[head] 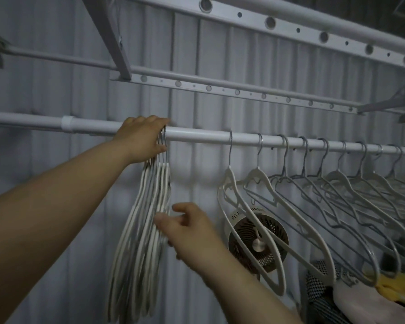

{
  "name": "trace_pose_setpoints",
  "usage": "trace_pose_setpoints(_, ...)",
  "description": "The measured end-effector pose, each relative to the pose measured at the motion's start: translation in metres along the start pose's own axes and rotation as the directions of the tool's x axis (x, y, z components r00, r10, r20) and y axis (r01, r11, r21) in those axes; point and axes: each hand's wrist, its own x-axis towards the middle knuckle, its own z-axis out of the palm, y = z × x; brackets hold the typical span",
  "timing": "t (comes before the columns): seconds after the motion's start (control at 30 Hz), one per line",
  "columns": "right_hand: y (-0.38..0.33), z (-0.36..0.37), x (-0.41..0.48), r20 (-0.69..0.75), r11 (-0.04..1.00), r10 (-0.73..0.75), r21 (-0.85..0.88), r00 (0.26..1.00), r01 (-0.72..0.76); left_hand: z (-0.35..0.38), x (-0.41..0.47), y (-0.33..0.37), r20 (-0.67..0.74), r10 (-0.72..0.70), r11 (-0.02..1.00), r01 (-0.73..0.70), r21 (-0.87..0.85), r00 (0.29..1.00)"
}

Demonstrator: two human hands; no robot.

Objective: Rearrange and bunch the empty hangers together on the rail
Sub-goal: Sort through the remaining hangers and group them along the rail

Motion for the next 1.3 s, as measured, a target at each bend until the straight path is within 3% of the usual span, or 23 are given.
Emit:
trace_pose_setpoints(0.07, 0.002, 0.007, -0.002, 0.099, 0.994, 0.058, 0.081, 0.993, -0.066, 0.002, -0.001, 0.000, -0.014, 0.001, 1.000, -0.001, -0.005, 1.000)
trace_pose_setpoints(0.2, 0.000, 0.007, -0.005, 0.164, 0.954, 0.107, 0.263, 0.981, -0.148, 0.004, -0.001, -0.001, -0.034, -0.002, 1.000, 0.002, -0.003, 0.999)
trace_pose_setpoints(0.5, 0.006, -0.007, -0.005, -0.001, 0.935, 0.107, 0.341, 0.994, -0.100, 0.005, -0.001, -0.002, -0.048, -0.023, 1.000, 0.023, 0.005, 0.999)
trace_pose_setpoints(0.7, 0.012, -0.024, -0.006, -0.193, 0.954, 0.100, 0.298, 0.976, -0.039, 0.005, -0.001, -0.002, -0.051, -0.025, 1.000, 0.026, 0.015, 0.998)
trace_pose_setpoints(1.3, 0.024, -0.057, -0.015, -0.311, 0.970, 0.110, 0.242, 0.944, -0.034, 0.007, 0.000, 0.003, -0.053, -0.010, 0.999, 0.012, 0.035, 0.999)
